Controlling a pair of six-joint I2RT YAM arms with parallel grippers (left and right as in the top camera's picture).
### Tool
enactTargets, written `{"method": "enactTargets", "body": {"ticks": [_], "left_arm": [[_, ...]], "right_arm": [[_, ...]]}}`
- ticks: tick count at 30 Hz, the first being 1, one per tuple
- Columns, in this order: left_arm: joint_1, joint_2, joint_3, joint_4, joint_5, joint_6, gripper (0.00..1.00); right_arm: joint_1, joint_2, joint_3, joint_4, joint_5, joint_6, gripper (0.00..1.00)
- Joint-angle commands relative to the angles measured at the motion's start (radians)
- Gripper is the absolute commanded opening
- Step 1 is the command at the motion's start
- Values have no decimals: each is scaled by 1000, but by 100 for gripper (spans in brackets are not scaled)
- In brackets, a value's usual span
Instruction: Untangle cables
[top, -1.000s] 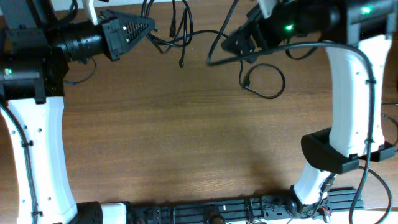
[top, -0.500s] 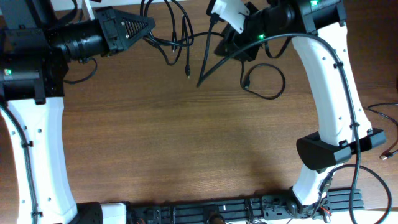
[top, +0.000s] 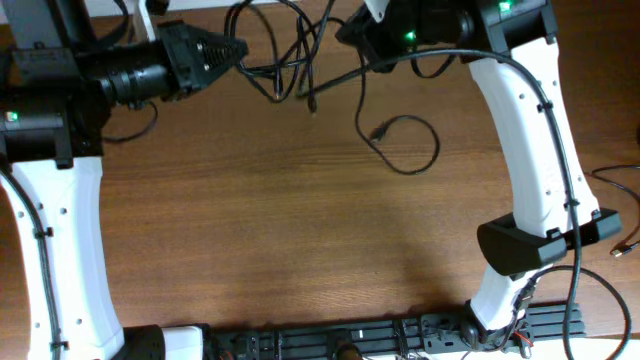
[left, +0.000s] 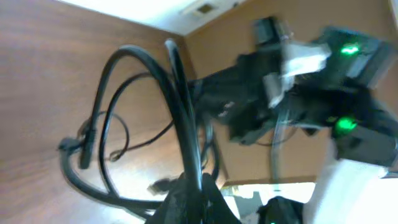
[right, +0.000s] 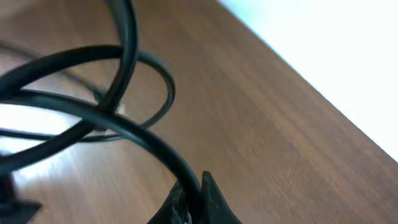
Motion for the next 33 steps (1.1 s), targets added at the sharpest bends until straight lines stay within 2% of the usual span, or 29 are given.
{"method": "enactTargets", "body": {"ticks": [1,4,9,10,17,21,27,33], "left_arm": [[0,-29,21,-61,-121,67,7],[1,-29,21,-68,-123,106,7],[1,-29,21,-83,-135,119,9],[1,-29,20,-99,-143,153,10],[1,-28,20,-163,-272,183,15],[1,-28,20,-167,-275,209,15],[1,-28,20,-204,-395,213,17],[1,-28,20,-230,-395,246,20]], "right_arm": [[4,-100,10,58,2,127,4],[4,-154,10,92,3,146,4],[4,-235,10,177,96,270,4],[4,-259,10,205,106,292,4],[4,-321,10,307,106,385,4],[4,-325,10,318,107,385,4],[4,-331,10,362,153,419,4],[4,-333,10,358,364,418,4]]}}
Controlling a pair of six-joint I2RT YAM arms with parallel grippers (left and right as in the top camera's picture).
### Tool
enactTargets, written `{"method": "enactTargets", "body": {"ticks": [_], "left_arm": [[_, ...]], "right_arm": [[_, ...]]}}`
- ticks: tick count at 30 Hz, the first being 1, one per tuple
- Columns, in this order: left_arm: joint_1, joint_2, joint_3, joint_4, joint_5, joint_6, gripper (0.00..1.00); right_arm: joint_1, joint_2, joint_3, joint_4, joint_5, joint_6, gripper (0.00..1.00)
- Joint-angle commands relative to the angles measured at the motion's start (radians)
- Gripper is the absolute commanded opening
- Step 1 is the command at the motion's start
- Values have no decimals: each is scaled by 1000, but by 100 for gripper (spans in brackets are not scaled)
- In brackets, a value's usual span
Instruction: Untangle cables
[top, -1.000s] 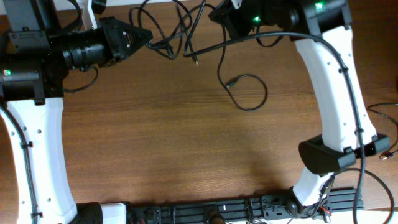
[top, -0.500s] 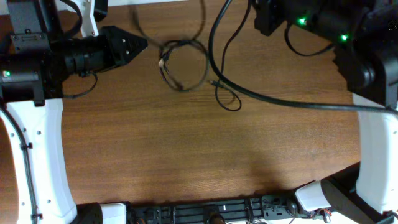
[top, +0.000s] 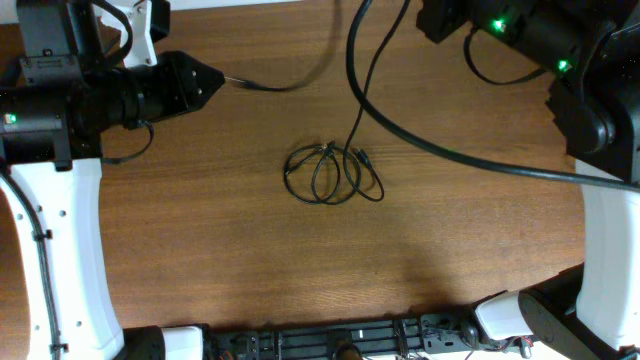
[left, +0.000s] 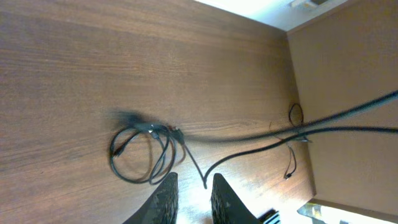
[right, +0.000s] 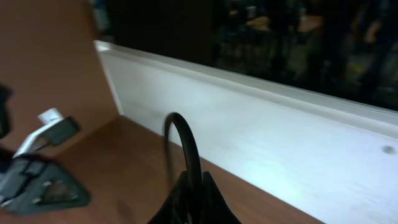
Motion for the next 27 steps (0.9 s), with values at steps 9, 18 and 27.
{"method": "enactTargets", "body": {"ticks": [9,18,27], "left_arm": [[2,-24,19,-21,-22,42,24],[2,-23,19,-30,-22,42,24],[2,-23,19,-72,-22,42,24]], "right_arm": [[-129,-22,10,61,537,19,4],[-453,-15,10,39,536,19,4],[-771,48,7,12,536,19,4]]}}
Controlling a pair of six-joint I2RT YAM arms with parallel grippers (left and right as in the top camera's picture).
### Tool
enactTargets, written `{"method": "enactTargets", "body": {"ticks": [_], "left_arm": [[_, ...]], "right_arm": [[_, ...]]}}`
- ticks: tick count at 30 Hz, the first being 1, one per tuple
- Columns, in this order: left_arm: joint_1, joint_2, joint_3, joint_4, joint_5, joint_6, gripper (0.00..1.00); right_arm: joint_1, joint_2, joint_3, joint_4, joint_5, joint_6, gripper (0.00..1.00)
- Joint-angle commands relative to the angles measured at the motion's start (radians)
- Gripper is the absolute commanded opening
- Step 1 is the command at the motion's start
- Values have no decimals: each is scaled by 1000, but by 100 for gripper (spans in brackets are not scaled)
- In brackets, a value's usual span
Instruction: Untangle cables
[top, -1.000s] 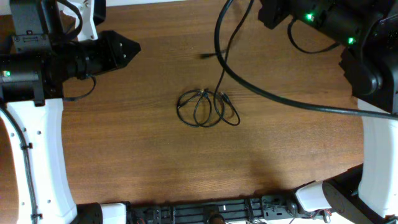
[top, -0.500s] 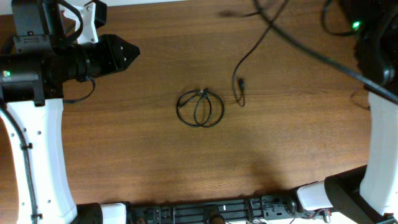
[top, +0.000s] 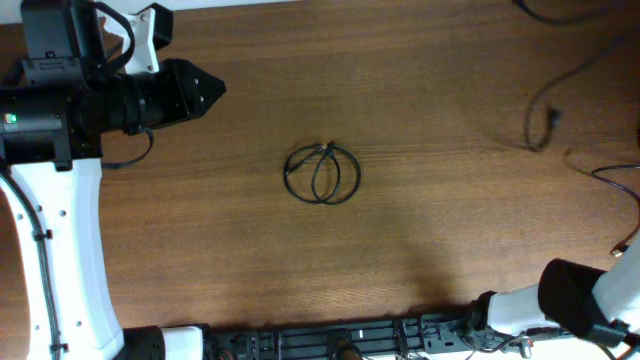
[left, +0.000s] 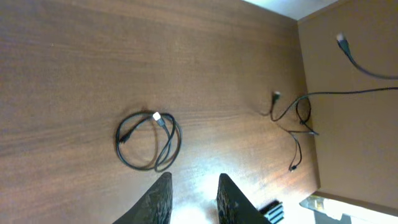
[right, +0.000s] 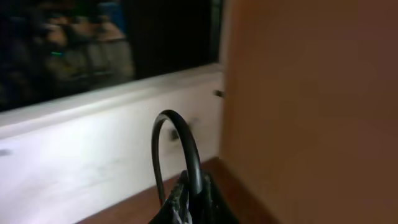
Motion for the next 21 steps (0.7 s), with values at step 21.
{"method": "enactTargets", "body": {"ticks": [21], "left_arm": [[1,-23,19,-18,-6,19,24]], "right_arm": [[-497,210,-54,-103,35,150,11]]}}
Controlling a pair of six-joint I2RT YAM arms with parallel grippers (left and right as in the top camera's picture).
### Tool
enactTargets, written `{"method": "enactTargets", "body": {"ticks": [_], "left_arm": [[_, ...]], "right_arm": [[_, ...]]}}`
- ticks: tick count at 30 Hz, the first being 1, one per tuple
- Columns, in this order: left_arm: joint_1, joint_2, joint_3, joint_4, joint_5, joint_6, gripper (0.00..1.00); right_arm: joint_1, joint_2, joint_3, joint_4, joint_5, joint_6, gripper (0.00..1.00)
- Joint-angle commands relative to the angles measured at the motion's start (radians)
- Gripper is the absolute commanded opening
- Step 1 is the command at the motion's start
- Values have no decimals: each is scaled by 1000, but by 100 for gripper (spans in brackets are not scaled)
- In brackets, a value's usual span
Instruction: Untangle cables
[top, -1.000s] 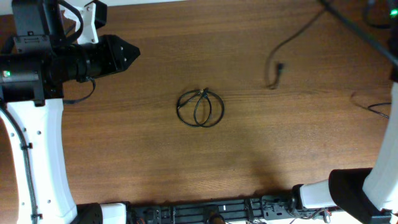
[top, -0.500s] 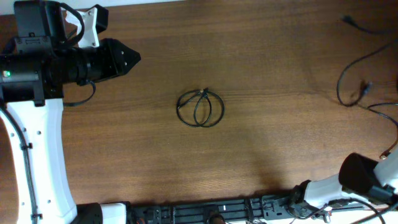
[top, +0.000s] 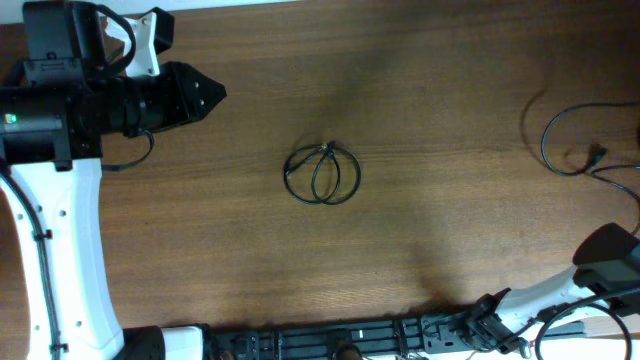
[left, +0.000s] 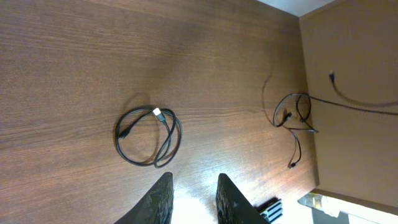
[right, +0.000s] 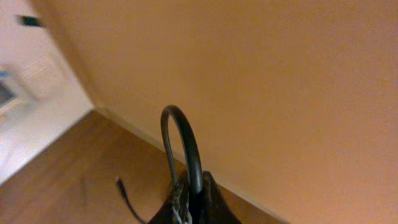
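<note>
A thin black cable (top: 322, 176) lies coiled alone at the middle of the wooden table; the left wrist view shows it (left: 148, 137) ahead of the fingers. My left gripper (top: 215, 95) hangs at the far left, well clear of the coil, open (left: 194, 200) with nothing between its fingers. A second black cable (top: 562, 148) lies in a loose loop at the table's right edge. My right gripper (right: 194, 200) is shut on a thick black cable (right: 181, 140) that arches up from it; this gripper is out of the overhead view.
More thin cables (left: 293, 118) lie by the table's right edge, one end (left: 360, 99) hanging past it. The right arm's link (top: 610, 255) sits at the lower right. A black rail (top: 350, 335) runs along the front edge. An orange wall (right: 280, 74) fills the right wrist view.
The cable that hung blurred at the upper right now lies as a loop at the table's right edge. The right wrist camera has turned from a white ledge to the orange wall. The left gripper is unchanged.
Both grippers were shut on one tangled bundle at the far middle of the table. Then a thin coil lay at the centre while the right gripper held the thick cable high. Then the left gripper was open, and the thick cable was off to the right.
</note>
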Motion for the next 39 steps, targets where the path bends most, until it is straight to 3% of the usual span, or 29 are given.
{"method": "enactTargets", "body": {"ticks": [1,2,9,16,21,25,39], "left_arm": [[1,-24,19,0,-6,19,24],[1,-24,19,3,-6,19,24],[1,-24,19,3,-5,19,27],[1,-24,19,3,6,19,28],[1,-24,19,3,5,19,45],[1,-24,19,7,4,19,52],[1,-24,19,-16,1,19,56]], "right_arm": [[-46,23,-5,-43,26,113,62],[-47,26,-5,-50,27,120,99],[7,26,-5,-52,-57,134,99],[151,26,-5,-121,-164,130,99],[278,26,-5,-171,-346,129,99],[380,26,-5,-188,-520,103,99],[868,49,-5,-471,-517,42,99]]}}
